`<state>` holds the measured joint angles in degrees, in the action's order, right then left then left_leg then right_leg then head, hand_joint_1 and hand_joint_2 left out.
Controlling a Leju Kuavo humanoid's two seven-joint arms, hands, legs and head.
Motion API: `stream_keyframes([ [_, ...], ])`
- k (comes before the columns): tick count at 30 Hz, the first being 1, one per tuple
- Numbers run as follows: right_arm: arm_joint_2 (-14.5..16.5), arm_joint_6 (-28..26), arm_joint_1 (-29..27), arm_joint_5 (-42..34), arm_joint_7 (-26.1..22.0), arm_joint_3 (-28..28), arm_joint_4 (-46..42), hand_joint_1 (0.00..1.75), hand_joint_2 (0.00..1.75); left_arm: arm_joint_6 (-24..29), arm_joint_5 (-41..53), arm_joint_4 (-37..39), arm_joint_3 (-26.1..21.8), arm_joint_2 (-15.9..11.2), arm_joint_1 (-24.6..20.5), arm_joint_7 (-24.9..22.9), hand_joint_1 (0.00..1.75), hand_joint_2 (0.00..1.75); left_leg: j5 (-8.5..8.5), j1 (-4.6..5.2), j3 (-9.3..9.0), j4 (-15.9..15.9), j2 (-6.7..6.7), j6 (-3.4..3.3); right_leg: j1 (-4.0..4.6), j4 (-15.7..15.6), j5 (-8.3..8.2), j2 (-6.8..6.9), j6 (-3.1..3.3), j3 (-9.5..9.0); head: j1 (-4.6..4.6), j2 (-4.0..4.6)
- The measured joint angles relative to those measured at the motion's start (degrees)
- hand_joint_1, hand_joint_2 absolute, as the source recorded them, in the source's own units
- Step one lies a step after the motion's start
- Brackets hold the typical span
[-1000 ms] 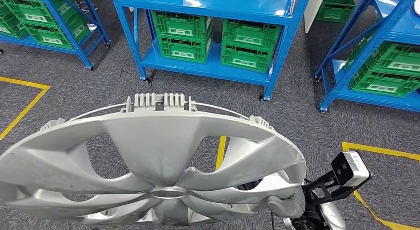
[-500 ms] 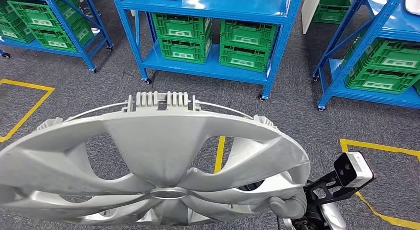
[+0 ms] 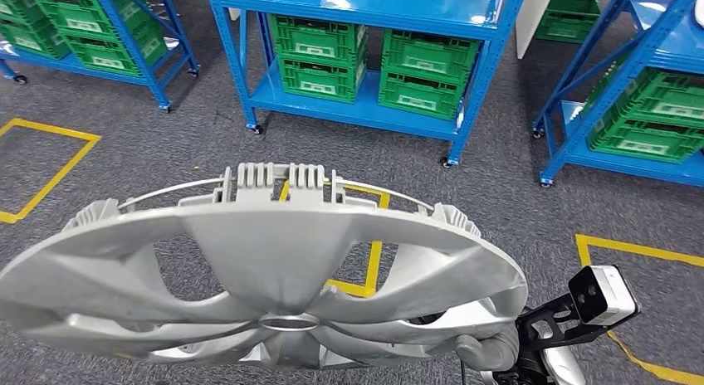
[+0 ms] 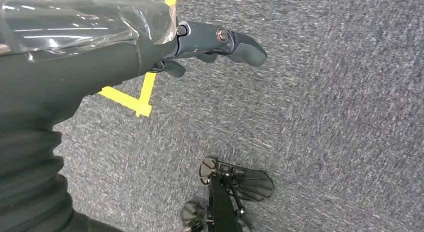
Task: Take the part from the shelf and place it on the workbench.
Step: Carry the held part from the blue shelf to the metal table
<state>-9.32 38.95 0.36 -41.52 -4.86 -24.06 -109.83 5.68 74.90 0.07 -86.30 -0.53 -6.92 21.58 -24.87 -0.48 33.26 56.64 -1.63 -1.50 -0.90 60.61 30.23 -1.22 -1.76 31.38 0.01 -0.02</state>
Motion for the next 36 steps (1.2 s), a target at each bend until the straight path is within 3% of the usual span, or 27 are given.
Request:
stream_keyframes([
  [2,0.03,0.28,0.04,0.2,-0.1,0.0,-0.02,1.75,1.75,0.06,-0.05,0.0,0.0,0.05,0.04,0.07,0.0,1.75,0.2,0.11,0.66,0.48,-0.64,0.63,0.03,-3.94,-1.21,-0.85,0.46,-1.67,0.02,0.0],
  [5,0.1,0.38,0.17,0.33,-0.18,-0.02,-0.04,1.75,1.75,0.22,-0.22,0.01,-0.02,0.09,0.3,0.14,0.0,1.75,0.49,-0.14,1.41,0.76,-1.12,1.74,0.12,-4.08,-1.75,0.14,1.56,-1.45,0.03,0.0],
  [6,0.14,0.42,0.24,0.34,-0.22,-0.02,-0.05,1.75,1.75,0.27,-0.3,0.01,-0.01,0.09,0.34,0.15,0.0,1.75,-0.26,-0.19,1.97,1.8,-0.74,2.05,-0.02,-4.17,-1.97,0.56,1.9,-1.5,0.15,0.0],
  [7,0.18,0.46,0.31,0.34,-0.27,-0.03,-0.05,1.75,1.75,0.32,-0.37,0.02,-0.01,0.08,0.35,0.15,0.0,1.75,-1.68,-0.23,2.99,4.02,-0.16,2.33,-0.19,-4.26,-2.14,1.02,2.16,-1.5,0.27,0.0],
  [9,0.27,0.54,0.34,0.35,-0.38,-0.05,-0.07,1.75,1.75,0.37,-0.41,0.02,-0.01,0.05,0.34,0.18,0.0,1.75,-5.62,-0.32,6.22,11.53,1.0,2.84,-0.16,-4.25,-2.29,1.9,2.43,-1.35,0.52,0.0],
  [11,0.32,0.58,0.33,0.38,-0.4,-0.1,-0.07,1.75,1.75,0.38,-0.41,0.02,-0.02,0.07,0.41,0.19,0.0,1.75,-7.53,-0.36,8.5,17.26,1.37,3.08,-0.08,-4.23,-2.34,2.86,2.5,-1.19,0.53,0.0],
  [12,0.33,0.59,0.35,0.39,-0.4,-0.13,-0.07,1.75,1.75,0.38,-0.42,0.02,-0.02,0.09,0.45,0.19,0.0,1.75,-7.02,-0.36,8.19,17.12,1.51,3.08,-0.06,-4.22,-2.34,3.37,2.49,-1.18,0.53,0.0],
  [13,0.34,0.62,0.39,0.4,-0.4,-0.15,-0.07,1.75,1.75,0.38,-0.45,0.02,-0.01,0.09,0.48,0.19,0.0,1.75,-5.59,-0.34,6.65,14.52,1.75,2.97,-0.03,-4.22,-2.34,3.85,2.49,-1.22,0.53,0.0],
  [14,0.39,0.66,0.45,0.4,-0.4,-0.16,-0.07,1.75,1.75,0.4,-0.51,0.02,-0.01,0.07,0.49,0.2,0.0,1.75,-3.73,-0.27,4.24,10.3,2.43,2.74,0.01,-4.22,-2.33,4.31,2.47,-1.29,0.54,0.0],
  [16,0.51,0.78,0.63,0.39,-0.42,-0.19,-0.07,1.75,1.75,0.44,-0.74,0.02,-0.01,-0.01,0.39,0.27,0.0,1.75,-1.6,0.28,0.19,2.75,4.62,2.03,0.37,-4.17,-2.29,5.11,2.32,-1.28,0.51,0.0],
  [18,0.62,0.86,0.75,0.39,-0.43,-0.22,-0.07,1.75,1.75,0.49,-0.97,0.02,-0.02,-0.04,0.37,0.34,0.0,1.75,-1.48,0.84,-0.59,0.46,5.42,1.3,0.67,-4.16,-2.32,5.96,1.95,-1.12,0.47,0.0],
  [20,0.71,0.91,0.85,0.39,-0.43,-0.25,-0.08,1.75,1.75,0.52,-1.06,0.02,-0.02,-0.04,0.51,0.37,0.0,1.75,-0.99,0.79,-0.43,0.07,4.23,0.58,0.62,-4.09,-2.23,6.48,1.39,-0.99,0.48,0.0],
  [22,0.76,0.93,0.97,0.38,-0.43,-0.26,-0.1,1.75,1.75,0.53,-1.09,0.02,-0.01,0.01,0.54,0.42,0.0,1.75,-0.29,0.48,-0.64,-0.56,3.08,-0.21,0.5,-1.57,-0.64,4.68,1.24,0.17,0.38,0.0],
  [24,0.72,0.95,0.96,0.36,-0.46,-0.23,-0.1,1.75,1.75,0.52,-1.09,0.02,-0.01,0.06,0.46,0.46,0.0,1.75,0.2,0.36,-0.44,-0.74,1.82,-0.71,0.42,5.53,2.68,2.27,1.65,3.39,0.2,0.0],
  [25,0.67,0.96,0.91,0.37,-0.47,-0.22,-0.08,1.75,1.75,0.51,-1.09,0.02,-0.01,0.07,0.44,0.47,0.0,1.75,0.34,0.4,-0.2,-0.69,1.12,-0.81,0.41,9.46,4.1,1.81,1.73,5.2,0.15,0.0],
  [26,0.61,0.98,0.83,0.37,-0.48,-0.21,-0.04,1.75,1.75,0.51,-1.09,0.02,-0.01,0.09,0.46,0.47,0.0,1.75,0.45,0.43,0.0,-0.62,0.37,-0.82,0.41,12.09,4.84,1.61,1.61,6.45,0.13,0.0],
  [27,0.55,1.02,0.77,0.39,-0.47,-0.21,0.0,1.75,1.75,0.51,-1.09,0.02,-0.01,0.1,0.5,0.47,0.0,1.75,0.54,0.44,0.16,-0.52,-0.39,-0.79,0.38,12.53,4.63,1.53,1.29,6.67,0.13,0.0],
  [28,0.49,1.07,0.73,0.39,-0.47,-0.21,0.03,1.75,1.75,0.51,-1.09,0.02,-0.01,0.11,0.52,0.47,0.0,1.75,0.6,0.42,0.25,-0.38,-1.15,-0.72,0.31,10.59,3.54,1.4,0.84,5.73,0.12,0.0],
  [29,0.44,1.13,0.72,0.38,-0.47,-0.2,0.04,1.75,1.75,0.51,-1.09,0.02,-0.01,0.15,0.54,0.47,0.0,1.75,0.63,0.41,0.32,-0.2,-1.9,-0.63,0.17,6.73,1.88,0.98,0.37,3.82,0.12,0.0],
  [31,0.37,1.21,0.75,0.37,-0.48,-0.19,0.04,1.75,1.75,0.51,-1.09,0.02,-0.01,0.2,0.53,0.47,0.0,1.75,0.65,0.52,0.66,0.31,-3.22,-0.19,-0.05,-0.68,-0.77,-0.45,0.21,0.37,0.08,0.0],
  [32,0.35,1.26,0.75,0.36,-0.48,-0.19,0.04,1.75,1.75,0.53,-1.09,0.02,0.0,0.21,0.57,0.47,0.0,1.75,0.71,0.58,0.95,0.51,-3.7,0.12,-0.05,-2.66,-1.42,-0.89,0.48,-0.43,0.07,0.0],
  [34,0.33,1.32,0.78,0.33,-0.49,-0.2,0.04,1.75,1.75,0.56,-1.09,0.02,0.0,0.17,0.79,0.47,0.0,1.75,0.97,0.52,1.51,0.58,-4.41,0.81,0.22,-3.25,-1.82,-0.54,1.32,-0.49,0.04,0.0],
  [36,0.37,1.33,0.86,0.28,-0.49,-0.2,0.04,1.75,1.75,0.62,-1.09,0.04,-0.02,0.15,1.12,0.47,0.0,1.75,0.64,0.35,2.11,1.26,-3.55,1.42,0.16,-3.39,-2.2,0.28,2.0,-0.56,0.08,0.0],
])
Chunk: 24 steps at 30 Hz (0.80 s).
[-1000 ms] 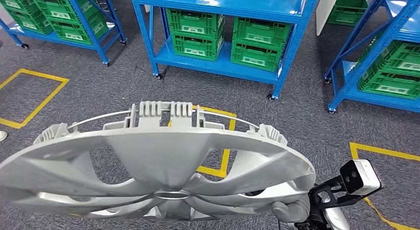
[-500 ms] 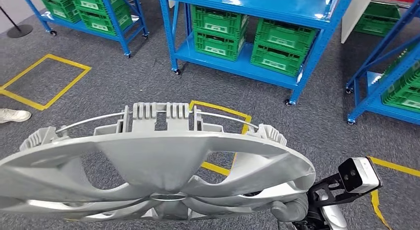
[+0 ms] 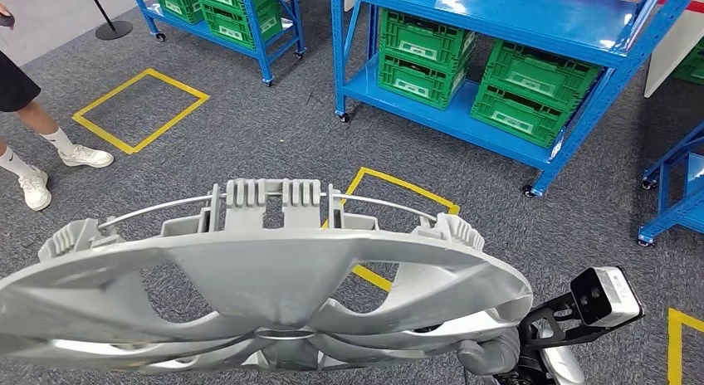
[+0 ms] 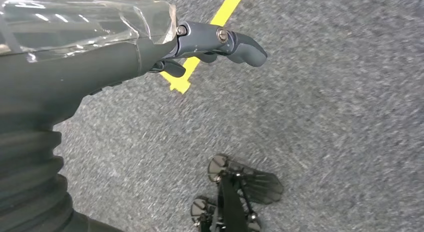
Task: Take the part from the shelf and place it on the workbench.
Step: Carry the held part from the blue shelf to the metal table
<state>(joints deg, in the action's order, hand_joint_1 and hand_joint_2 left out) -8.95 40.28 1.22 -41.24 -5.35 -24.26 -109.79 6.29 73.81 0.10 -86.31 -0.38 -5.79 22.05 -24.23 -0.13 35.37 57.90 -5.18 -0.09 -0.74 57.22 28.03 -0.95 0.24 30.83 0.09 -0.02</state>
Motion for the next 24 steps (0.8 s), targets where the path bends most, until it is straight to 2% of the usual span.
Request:
stream_keyframes([
  [1,0.04,0.0,0.02,-0.03,0.0,0.0,-0.01,1.75,1.75,0.03,0.0,0.01,0.0,-0.02,0.07,0.0,0.0,1.75,-0.99,-0.03,0.74,1.51,1.24,0.32,-0.1,-0.09,-0.16,0.48,0.32,-0.07,0.12,0.0],
  [3,0.1,0.0,-0.01,-0.11,-0.01,0.0,-0.01,1.75,1.75,0.1,0.0,0.03,0.01,-0.06,-0.01,0.01,0.0,1.75,-4.6,-0.15,3.69,7.99,3.94,0.89,-0.13,-0.16,-0.24,1.53,0.66,-0.02,0.34,0.0],
  [4,0.1,0.01,-0.06,-0.14,-0.01,0.0,-0.02,1.75,1.75,0.11,0.01,0.03,0.01,-0.08,-0.07,0.02,0.0,1.75,-6.43,-0.31,5.48,12.01,4.56,1.11,-0.07,-0.15,-0.24,2.11,0.76,0.04,0.43,0.0],
  [5,0.09,0.01,-0.14,-0.14,-0.01,-0.01,-0.01,1.75,1.75,0.13,0.03,0.03,0.01,-0.07,-0.07,0.02,0.0,1.75,-7.56,-0.46,6.84,15.12,4.83,1.26,-0.03,-0.14,-0.22,2.72,0.78,0.1,0.43,0.0],
  [6,0.08,0.02,-0.21,-0.14,-0.01,-0.01,-0.01,1.75,1.75,0.13,0.05,0.03,0.01,-0.06,-0.02,0.02,0.0,1.75,-7.68,-0.56,7.25,16.27,4.99,1.34,-0.01,-0.14,-0.21,3.34,0.78,0.14,0.44,0.0],
  [7,0.08,0.02,-0.26,-0.14,0.0,-0.01,0.0,1.75,1.75,0.13,0.07,0.03,0.0,-0.06,0.02,0.02,0.0,1.75,-6.8,-0.63,6.46,15.05,5.21,1.34,0.0,-0.14,-0.19,3.95,0.77,0.15,0.44,0.0],
  [8,0.09,0.03,-0.29,-0.15,0.0,-0.01,0.0,1.75,1.75,0.13,0.08,0.03,0.0,-0.1,0.04,0.02,0.0,1.75,-5.2,-0.64,4.56,11.73,5.7,1.26,0.02,-0.14,-0.17,4.54,0.77,0.12,0.44,0.0],
  [10,0.11,0.04,-0.27,-0.16,0.0,0.01,-0.01,1.75,1.75,0.08,0.1,0.02,0.0,-0.23,-0.04,0.02,0.0,1.75,-2.46,-0.31,-0.05,3.56,7.92,0.8,0.26,-0.12,-0.06,5.56,0.6,0.06,0.43,0.0],
  [11,0.1,0.04,-0.27,-0.17,0.01,0.01,-0.02,1.75,1.75,0.04,0.11,0.02,0.0,-0.29,-0.09,0.03,0.0,1.75,-1.87,-0.05,-1.41,0.99,8.72,0.48,0.41,-0.11,0.0,6.03,0.45,0.06,0.38,0.0],
  [12,0.09,0.04,-0.28,-0.17,0.01,0.01,-0.02,1.75,1.75,-0.01,0.14,0.01,0.0,-0.34,-0.11,0.04,0.0,1.75,-1.79,0.23,-1.91,-0.18,9.06,0.18,0.51,-0.11,0.06,6.5,0.21,0.06,0.36,0.0],
  [14,0.1,0.04,-0.22,-0.19,0.02,0.0,-0.02,1.75,1.75,-0.07,0.17,0.01,-0.01,-0.46,0.0,0.07,0.0,1.75,-1.61,0.44,-1.9,-0.57,7.9,-0.48,0.46,-0.1,0.17,7.35,-0.37,0.03,0.32,0.0],
  [15,0.11,0.04,-0.16,-0.2,0.03,0.0,-0.02,1.75,1.75,-0.09,0.17,0.01,-0.02,-0.48,0.1,0.07,0.0,1.75,-1.38,0.37,-2.08,-0.87,7.25,-0.82,0.35,0.2,0.42,6.84,-0.66,0.11,0.3,0.0],
  [16,0.1,0.05,-0.11,-0.23,0.04,0.02,-0.02,1.75,1.75,-0.1,0.17,0.01,-0.02,-0.48,0.14,0.08,0.0,1.75,-1.11,0.23,-2.27,-1.18,6.65,-1.18,0.27,1.22,1.1,5.73,-0.77,0.52,0.28,0.0],
  [18,0.01,0.06,-0.17,-0.33,0.04,0.07,0.0,1.75,1.75,-0.13,0.17,0.01,-0.01,-0.44,0.05,0.1,0.0,1.75,-0.65,0.04,-2.3,-1.52,5.33,-1.76,0.11,6.92,3.85,2.71,-0.49,3.15,0.1,0.0],
  [20,-0.09,0.07,-0.39,-0.36,0.04,0.11,0.12,1.75,1.75,-0.2,0.17,0.01,0.0,-0.45,0.01,0.13,0.0,1.75,-0.43,0.06,-2.02,-1.48,3.78,-2.04,0.03,14.46,6.5,1.47,-0.33,6.84,-0.01,0.0],
  [21,-0.14,0.07,-0.47,-0.34,0.06,0.11,0.19,1.75,1.75,-0.23,0.17,0.01,0.0,-0.45,0.08,0.13,0.0,1.75,-0.38,0.08,-1.95,-1.44,2.96,-2.04,-0.02,16.22,6.72,1.32,-0.58,7.8,-0.01,0.0],
  [22,-0.19,0.07,-0.49,-0.33,0.07,0.11,0.26,1.75,1.75,-0.26,0.17,0.01,0.0,-0.45,0.16,0.13,0.0,1.75,-0.34,0.07,-1.91,-1.38,2.14,-2.01,-0.12,15.69,6.01,1.23,-1.0,7.68,-0.01,0.0],
  [23,-0.23,0.08,-0.48,-0.34,0.07,0.11,0.29,1.75,1.75,-0.28,0.17,0.01,0.0,-0.44,0.21,0.13,0.0,1.75,-0.32,0.04,-1.91,-1.26,1.3,-1.93,-0.28,12.91,4.54,1.01,-1.52,6.47,-0.01,0.0],
  [24,-0.26,0.09,-0.44,-0.35,0.07,0.11,0.29,1.75,1.75,-0.3,0.17,0.01,0.0,-0.41,0.24,0.13,0.0,1.75,-0.35,0.0,-1.85,-1.06,0.49,-1.79,-0.49,8.82,2.78,0.26,-2.0,4.63,-0.04,0.0],
])
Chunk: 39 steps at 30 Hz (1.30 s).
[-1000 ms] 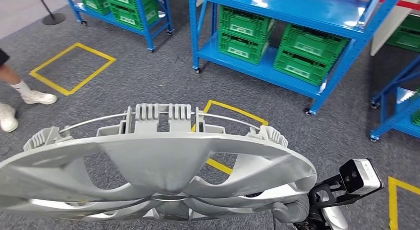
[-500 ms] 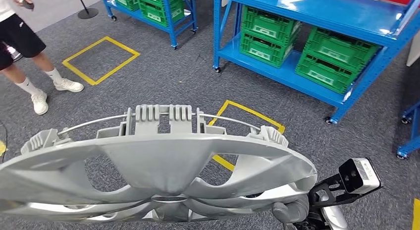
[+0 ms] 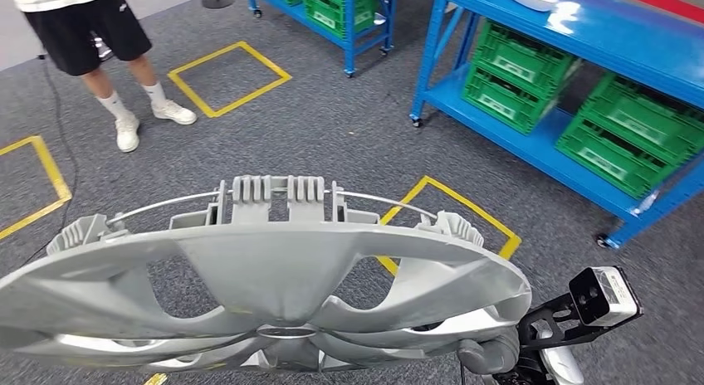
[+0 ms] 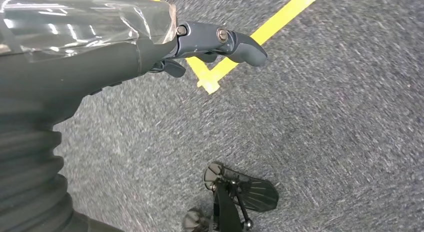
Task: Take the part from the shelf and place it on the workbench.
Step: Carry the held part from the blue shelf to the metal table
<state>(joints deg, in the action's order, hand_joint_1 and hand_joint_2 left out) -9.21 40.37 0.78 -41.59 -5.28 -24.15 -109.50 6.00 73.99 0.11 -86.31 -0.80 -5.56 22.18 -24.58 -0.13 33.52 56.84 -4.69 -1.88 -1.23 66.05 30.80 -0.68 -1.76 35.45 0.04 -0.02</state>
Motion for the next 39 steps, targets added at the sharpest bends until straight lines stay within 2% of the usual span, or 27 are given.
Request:
stream_keyframes([
  [2,-0.02,0.04,0.05,-0.01,-0.01,-0.01,0.01,1.75,1.75,-0.02,0.0,0.0,-0.01,0.05,0.02,-0.01,0.0,1.75,-0.11,0.03,0.42,0.58,-1.39,0.56,-0.12,-6.42,-2.43,-1.59,-0.03,-2.84,-0.08,0.0],
  [3,-0.02,0.08,0.06,-0.02,-0.01,-0.01,0.01,1.75,1.75,-0.02,0.0,0.0,-0.01,0.07,0.07,-0.01,0.0,1.75,-0.09,0.01,0.73,0.76,-1.89,0.92,-0.04,-7.73,-2.88,-2.03,0.31,-3.38,-0.11,0.0],
  [5,-0.01,0.13,0.14,-0.02,-0.01,-0.05,0.0,1.75,1.75,-0.03,0.0,0.01,0.0,0.05,0.31,0.0,0.0,1.75,0.12,-0.22,1.22,0.78,-2.65,1.65,0.21,-7.97,-3.17,-1.29,1.22,-3.43,-0.12,0.0],
  [6,0.02,0.13,0.24,-0.03,-0.01,-0.07,0.0,1.75,1.75,-0.02,0.0,0.01,0.0,0.06,0.47,-0.01,0.0,1.75,0.03,-0.29,1.5,0.99,-2.15,1.96,0.21,-8.1,-3.32,-0.83,1.55,-3.48,-0.11,0.0],
  [8,0.1,0.13,0.39,-0.07,-0.01,-0.09,0.0,1.75,1.75,-0.01,0.0,0.02,0.0,0.04,0.57,0.0,0.0,1.75,-1.69,-0.33,2.98,3.81,0.73,2.55,0.09,-8.39,-3.46,0.26,2.26,-3.63,0.1,0.0],
  [9,0.14,0.13,0.41,-0.1,-0.02,-0.09,0.0,1.75,1.75,-0.01,0.0,0.02,0.0,0.05,0.51,0.0,0.0,1.75,-3.32,-0.39,4.44,6.85,2.54,2.8,0.16,-8.44,-3.43,0.85,2.49,-3.67,0.21,0.0],
  [10,0.18,0.13,0.37,-0.11,-0.02,-0.1,0.0,1.75,1.75,-0.01,0.0,0.02,0.0,0.05,0.44,0.01,0.0,1.75,-5.17,-0.51,6.27,10.73,3.67,3.03,0.26,-8.43,-3.36,1.49,2.67,-3.66,0.32,0.0],
  [12,0.21,0.13,0.32,-0.09,-0.01,-0.13,0.0,1.75,1.75,-0.05,0.0,0.02,0.0,0.11,0.45,0.0,0.0,1.75,-7.23,-0.76,9.19,16.81,4.35,3.33,0.37,-8.41,-3.28,2.84,2.76,-3.64,0.32,0.0],
  [13,0.24,0.13,0.33,-0.08,-0.01,-0.14,0.0,1.75,1.75,-0.07,0.0,0.02,0.0,0.13,0.52,0.0,0.0,1.75,-6.85,-0.83,9.3,17.1,4.52,3.39,0.38,-8.41,-3.24,3.52,2.78,-3.64,0.33,0.0],
  [14,0.28,0.13,0.34,-0.08,-0.01,-0.15,0.0,1.75,1.75,-0.08,0.0,0.02,0.0,0.13,0.56,0.0,0.0,1.75,-5.56,-0.88,8.21,15.06,4.81,3.37,0.38,-8.41,-3.21,4.17,2.76,-3.67,0.33,0.0],
  [15,0.37,0.13,0.37,-0.08,-0.01,-0.16,0.0,1.75,1.75,-0.09,0.0,0.02,0.0,0.09,0.59,0.0,0.0,1.75,-3.84,-0.89,6.14,11.31,5.47,3.29,0.39,-8.41,-3.17,4.77,2.71,-3.72,0.33,0.0],
  [16,0.45,0.14,0.4,-0.09,-0.01,-0.16,-0.01,1.75,1.75,-0.11,0.0,0.02,0.0,0.06,0.56,0.0,0.0,1.75,-2.5,-0.74,3.87,7.12,6.8,3.14,0.49,-8.39,-3.09,5.31,2.6,-3.79,0.34,0.0],
  [18,0.58,0.16,0.46,-0.09,0.01,-0.17,-0.02,1.75,1.75,-0.2,0.0,0.02,0.0,-0.01,0.46,0.01,0.0,1.75,-1.18,-0.31,1.08,1.91,8.5,2.6,0.81,-8.37,-2.88,6.28,2.16,-3.84,0.26,0.0],
  [19,0.62,0.18,0.48,-0.09,0.03,-0.19,-0.02,1.75,1.75,-0.23,0.0,0.02,0.0,-0.04,0.46,0.01,0.0,1.75,-1.19,-0.05,0.86,1.18,8.62,2.3,0.93,-8.43,-2.82,6.8,1.87,-3.87,0.22,0.0],
  [21,0.69,0.23,0.53,-0.09,0.05,-0.2,-0.04,1.75,1.75,-0.26,0.0,0.02,0.0,-0.13,0.6,0.01,0.0,1.75,-0.81,0.0,0.81,0.78,7.18,1.57,0.83,-8.52,-2.69,7.56,1.25,-3.98,0.17,0.0],
  [23,0.71,0.38,0.53,-0.06,0.08,-0.17,-0.09,1.75,1.75,-0.24,-0.03,0.02,0.0,-0.15,0.62,0.01,0.0,1.75,-0.25,-0.24,0.31,0.05,5.81,0.79,0.59,-6.46,-1.49,5.44,1.0,-3.1,0.01,0.0],
  [25,0.66,0.59,0.35,-0.03,0.12,-0.09,-0.11,1.75,1.75,-0.15,-0.11,0.02,0.0,-0.1,0.41,0.04,0.0,1.75,0.1,-0.33,0.16,-0.25,4.34,0.28,0.44,0.21,1.26,2.17,1.33,0.21,-0.29,0.0],
  [27,0.6,0.74,0.06,0.08,0.28,-0.03,-0.11,1.75,1.75,0.02,-0.17,0.02,0.0,-0.03,0.34,0.08,0.0,1.75,0.18,-0.23,0.26,-0.22,2.69,0.14,0.41,7.09,3.23,1.07,1.4,3.92,-0.43,0.0],
  [28,0.58,0.77,-0.03,0.15,0.4,-0.02,-0.11,1.75,1.75,0.11,-0.19,0.02,0.0,0.02,0.37,0.12,0.0,1.75,0.18,-0.19,0.25,-0.19,1.83,0.13,0.4,7.98,3.06,0.93,1.17,4.63,-0.43,0.0],
  [29,0.56,0.78,-0.07,0.2,0.51,-0.01,-0.11,1.75,1.75,0.26,-0.19,0.02,0.0,0.09,0.4,0.18,0.0,1.75,0.18,-0.18,0.21,-0.17,0.96,0.14,0.38,6.37,1.96,0.8,0.8,4.13,-0.43,0.0],
  [30,0.55,0.79,-0.06,0.21,0.57,0.0,-0.11,1.75,1.75,0.44,-0.2,0.02,0.0,0.18,0.41,0.26,0.0,1.75,0.17,-0.18,0.14,-0.14,0.11,0.17,0.35,2.8,0.27,0.41,0.44,2.63,-0.43,0.0],
  [31,0.55,0.79,-0.02,0.22,0.6,0.02,-0.12,1.75,1.75,0.65,-0.19,0.02,0.0,0.3,0.4,0.37,0.0,1.75,0.16,-0.17,0.13,-0.09,-0.68,0.25,0.3,-1.59,-1.53,-0.65,0.23,0.75,-0.44,0.0],
  [32,0.55,0.79,-0.02,0.23,0.6,0.05,-0.14,1.75,1.75,0.9,-0.19,0.02,0.0,0.41,0.36,0.48,0.0,1.75,0.11,-0.1,0.19,0.02,-1.45,0.42,0.3,-5.25,-3.03,-1.64,0.35,-0.89,-0.42,0.0],
  [34,0.53,0.79,-0.03,0.31,0.6,0.1,-0.16,1.75,1.75,1.33,-0.14,0.02,0.0,0.58,0.31,0.72,0.0,1.75,0.06,-0.01,0.5,0.21,-2.63,0.91,0.42,-8.5,-4.29,-2.79,1.08,-2.39,-0.39,0.0],
  [36,0.52,0.79,-0.01,0.44,0.58,0.11,-0.19,1.75,1.75,1.66,-0.05,0.02,0.0,0.63,0.4,0.94,0.0,1.75,0.05,-0.14,0.85,0.34,-3.23,1.45,0.53,-8.65,-4.5,-1.83,1.84,-2.64,-0.37,0.0],
  [37,0.55,0.79,-0.01,0.51,0.56,0.11,-0.21,1.75,1.75,1.77,0.03,0.02,0.0,0.64,0.45,1.02,0.0,1.75,-0.32,-0.14,1.22,0.91,-2.16,1.72,0.51,-8.77,-4.55,-1.3,2.18,-2.83,-0.33,0.0],
  [39,0.63,0.79,-0.06,0.58,0.5,0.11,-0.36,1.75,1.75,1.85,0.26,0.02,0.0,0.66,0.36,1.1,0.0,1.75,-2.56,-0.16,3.16,4.83,1.39,2.23,0.42,-9.0,-4.55,-0.12,2.83,-3.08,-0.22,0.0],
])
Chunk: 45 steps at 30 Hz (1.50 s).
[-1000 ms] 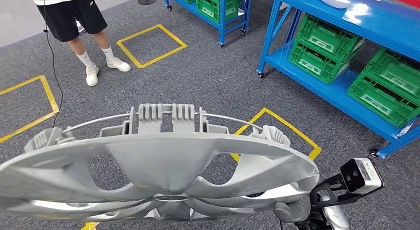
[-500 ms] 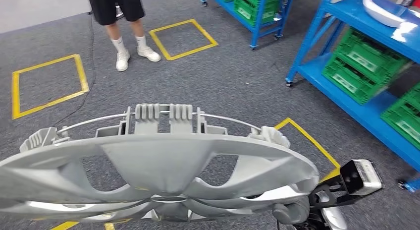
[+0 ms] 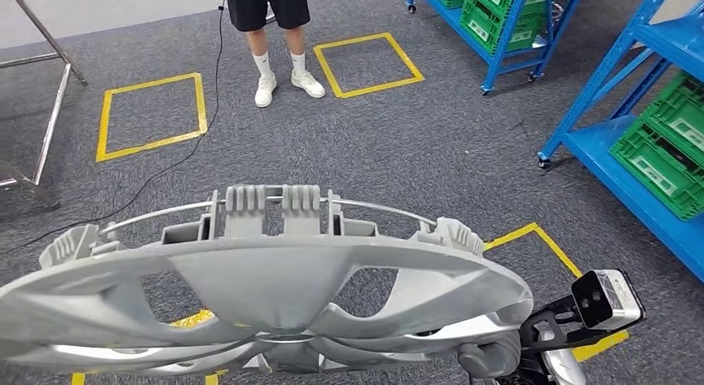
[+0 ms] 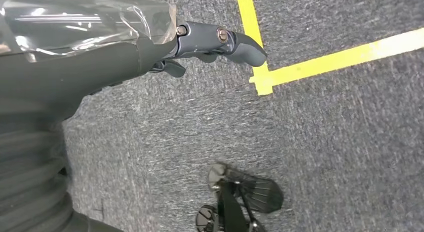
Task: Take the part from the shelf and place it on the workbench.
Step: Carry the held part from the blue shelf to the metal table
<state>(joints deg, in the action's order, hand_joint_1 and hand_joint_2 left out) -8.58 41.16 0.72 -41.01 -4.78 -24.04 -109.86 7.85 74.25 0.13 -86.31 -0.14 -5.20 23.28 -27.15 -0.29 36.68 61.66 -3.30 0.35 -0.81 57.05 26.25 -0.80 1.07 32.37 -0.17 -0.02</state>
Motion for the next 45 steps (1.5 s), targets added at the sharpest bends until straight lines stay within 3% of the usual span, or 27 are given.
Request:
stream_keyframes([
  [1,0.04,0.0,-0.04,0.03,-0.02,-0.01,-0.07,1.75,1.75,0.02,0.12,0.0,0.0,0.02,-0.11,0.02,0.0,1.75,-1.81,-0.05,1.86,3.71,1.75,0.23,0.12,0.0,0.12,0.65,0.21,-0.08,0.07,0.0],
  [3,0.09,0.0,-0.13,0.14,-0.05,-0.05,-0.14,1.75,1.75,0.01,0.25,0.0,0.0,0.03,-0.23,0.1,0.0,1.75,-4.55,-0.44,5.56,10.95,2.83,0.59,0.3,0.02,0.31,2.0,0.45,-0.15,0.09,0.0],
  [4,0.14,0.0,-0.2,0.23,-0.05,-0.08,-0.14,1.75,1.75,-0.01,0.28,0.0,0.0,0.04,-0.16,0.17,0.0,1.75,-4.61,-0.61,6.4,12.37,3.01,0.72,0.34,0.03,0.41,2.68,0.47,-0.19,0.1,0.0],
  [5,0.19,0.0,-0.26,0.31,-0.05,-0.12,-0.15,1.75,1.75,-0.04,0.28,0.0,0.0,0.03,-0.05,0.25,0.0,1.75,-3.61,-0.74,6.01,11.37,3.23,0.78,0.36,0.03,0.54,3.31,0.44,-0.28,0.1,0.0],
  [8,0.33,0.02,-0.32,0.42,-0.05,-0.18,-0.29,1.75,1.75,-0.1,0.28,0.0,0.0,-0.09,0.1,0.42,0.0,1.75,1.25,-0.71,0.26,0.36,6.12,0.68,0.64,0.08,1.13,5.01,-0.1,-0.8,0.11,0.0],
  [10,0.38,0.03,-0.31,0.44,-0.05,-0.22,-0.44,1.75,1.75,-0.12,0.28,0.0,0.0,-0.14,0.03,0.58,0.0,1.75,2.08,-0.33,-1.63,-3.38,7.28,0.25,0.99,0.13,1.51,6.01,-0.69,-1.03,-0.12,0.0],
  [12,0.46,0.04,-0.27,0.52,-0.04,-0.3,-0.63,1.75,1.75,-0.07,0.32,0.0,0.0,-0.19,0.2,0.84,0.0,1.75,2.07,-0.05,-1.63,-3.72,5.99,-0.45,0.97,0.07,1.78,7.06,-1.29,-1.2,-0.33,0.0],
  [14,0.55,0.04,-0.16,0.62,0.0,-0.37,-0.88,1.75,1.75,-0.01,0.48,0.0,0.0,-0.28,0.46,1.11,0.0,1.75,2.34,-0.14,-2.06,-4.16,4.63,-1.19,0.62,1.3,2.65,5.59,-1.7,-0.79,-0.41,0.0],
  [15,0.56,0.01,-0.1,0.6,0.02,-0.39,-1.03,1.75,1.75,0.01,0.57,0.0,0.0,-0.35,0.47,1.23,0.0,1.75,2.5,-0.26,-2.33,-4.36,3.94,-1.53,0.48,3.5,3.72,4.11,-1.66,0.23,-0.51,0.0],
  [17,0.52,-0.06,-0.05,0.44,0.13,-0.44,-1.2,1.75,1.75,0.14,0.67,0.0,0.0,-0.46,0.4,1.4,0.0,1.75,2.57,-0.25,-2.37,-4.39,2.51,-1.95,0.35,11.09,6.64,1.61,-1.26,4.12,-0.69,0.0],
  [19,0.44,-0.09,-0.03,0.28,0.25,-0.48,-1.21,1.75,1.75,0.49,0.68,0.0,0.0,-0.52,0.44,1.57,0.0,1.75,2.55,-0.09,-2.38,-4.37,0.81,-2.06,0.35,16.96,8.03,1.11,-1.28,7.59,-0.73,0.0],
  [20,0.4,-0.09,0.0,0.21,0.27,-0.5,-1.21,1.75,1.75,0.68,0.68,0.0,0.0,-0.52,0.48,1.65,0.0,1.75,2.54,-0.04,-2.43,-4.36,-0.07,-2.07,0.35,16.75,7.37,1.02,-1.53,7.88,-0.73,0.0],
  [21,0.37,-0.08,0.07,0.13,0.28,-0.5,-1.21,1.75,1.75,0.81,0.68,0.0,0.0,-0.51,0.51,1.71,0.0,1.75,2.53,-0.02,-2.51,-4.35,-0.96,-2.06,0.35,14.15,5.87,0.78,-1.84,6.98,-0.73,0.0],
  [23,0.34,-0.06,0.27,0.0,0.28,-0.5,-1.21,1.75,1.75,0.91,0.68,0.0,0.0,-0.44,0.51,1.79,0.0,1.75,2.47,0.03,-2.61,-4.27,-2.61,-1.92,0.38,5.83,2.1,-1.22,-2.13,3.49,-0.73,0.0],
  [25,0.31,-0.03,0.43,-0.07,0.28,-0.51,-1.22,1.75,1.75,0.95,0.68,0.0,0.0,-0.38,0.57,1.85,0.0,1.75,2.37,0.13,-2.47,-4.13,-3.89,-1.55,0.46,1.06,0.04,-2.97,-1.59,1.35,-0.7,0.0],
  [26,0.3,-0.03,0.5,-0.08,0.28,-0.54,-1.22,1.75,1.75,0.98,0.68,0.0,0.0,-0.37,0.7,1.86,0.0,1.75,2.36,0.15,-2.34,-4.11,-4.41,-1.27,0.59,0.71,-0.19,-3.06,-1.19,1.11,-0.67,0.0],
  [28,0.31,-0.02,0.69,-0.1,0.28,-0.57,-1.22,1.75,1.75,1.05,0.67,0.0,0.0,-0.39,1.08,1.89,0.0,1.75,2.25,0.05,-2.0,-4.01,-4.87,-0.74,0.53,0.47,-0.35,-1.96,-0.59,0.75,-0.65,0.0],
  [30,0.39,0.03,0.81,-0.15,0.27,-0.57,-1.23,1.75,1.75,1.26,0.57,0.0,0.0,-0.42,1.24,2.13,0.0,1.75,0.64,0.12,-0.78,-1.62,-2.24,-0.21,0.4,0.09,-0.43,-0.75,0.02,0.43,-0.53,0.0],
  [32,0.45,0.1,0.8,-0.28,0.22,-0.57,-1.23,1.75,1.75,2.07,0.13,0.0,0.0,-0.44,1.15,3.01,0.0,1.75,-2.86,0.07,2.48,5.19,1.49,0.27,0.57,-0.01,-0.24,0.57,0.47,0.26,-0.41,0.0],
  [34,0.47,0.11,0.77,-0.36,0.19,-0.58,-1.21,1.75,1.75,3.55,-0.51,0.0,0.0,-0.38,1.1,4.37,0.0,1.75,-5.06,-0.2,5.79,11.61,2.85,0.59,0.74,0.02,-0.07,2.02,0.68,0.23,-0.39,0.0],
  [35,0.47,0.04,0.78,-0.37,0.18,-0.6,-1.2,1.75,1.75,4.46,-0.79,0.0,0.0,-0.33,1.12,5.08,0.0,1.75,-4.68,-0.29,6.13,12.09,3.1,0.67,0.77,0.02,0.03,2.71,0.7,0.19,-0.38,0.0],
  [36,0.47,-0.03,0.79,-0.38,0.16,-0.63,-1.2,1.75,1.75,5.34,-0.96,0.0,0.0,-0.29,1.13,5.72,0.0,1.75,-3.37,-0.36,5.3,10.32,3.38,0.68,0.78,0.03,0.14,3.36,0.68,0.11,-0.37,0.0],
  [38,0.48,-0.16,0.83,-0.44,0.1,-0.74,-1.19,1.75,1.75,6.58,-1.16,0.0,0.0,-0.28,1.1,6.57,0.0,1.75,0.06,-0.22,1.14,2.45,5.49,0.47,0.91,0.04,0.46,4.48,0.41,-0.24,-0.37,0.0],
  [40,0.47,-0.17,0.91,-0.5,0.02,-0.88,-1.19,1.75,1.75,6.91,-1.18,0.0,0.0,-0.28,0.99,6.9,0.0,1.75,1.73,0.16,-1.97,-3.02,7.25,-0.11,1.29,0.08,0.79,5.43,-0.03,-0.52,-0.45,0.0],
  [41,0.46,-0.17,0.98,-0.51,-0.02,-0.95,-1.19,1.75,1.75,6.91,-1.14,0.0,0.01,-0.26,0.94,6.97,0.0,1.75,1.76,0.37,-2.32,-3.74,7.36,-0.42,1.43,0.08,0.87,5.92,-0.23,-0.58,-0.51,0.0],
  [43,0.44,-0.17,1.12,-0.52,-0.07,-1.1,-1.2,1.75,1.75,6.9,-1.06,0.0,0.01,-0.2,0.94,7.04,0.0,1.75,2.07,0.38,-2.39,-4.07,5.98,-1.04,1.44,0.08,1.09,6.84,-0.66,-0.64,-0.58,0.0],
  [45,0.42,-0.17,1.26,-0.53,-0.11,-1.22,-1.21,1.75,1.75,6.9,-1.05,0.0,0.02,-0.11,0.89,7.09,0.0,1.75,2.48,0.1,-2.81,-4.7,4.64,-1.74,1.18,2.08,2.27,5.28,-1.01,0.16,-0.72,0.0],
])
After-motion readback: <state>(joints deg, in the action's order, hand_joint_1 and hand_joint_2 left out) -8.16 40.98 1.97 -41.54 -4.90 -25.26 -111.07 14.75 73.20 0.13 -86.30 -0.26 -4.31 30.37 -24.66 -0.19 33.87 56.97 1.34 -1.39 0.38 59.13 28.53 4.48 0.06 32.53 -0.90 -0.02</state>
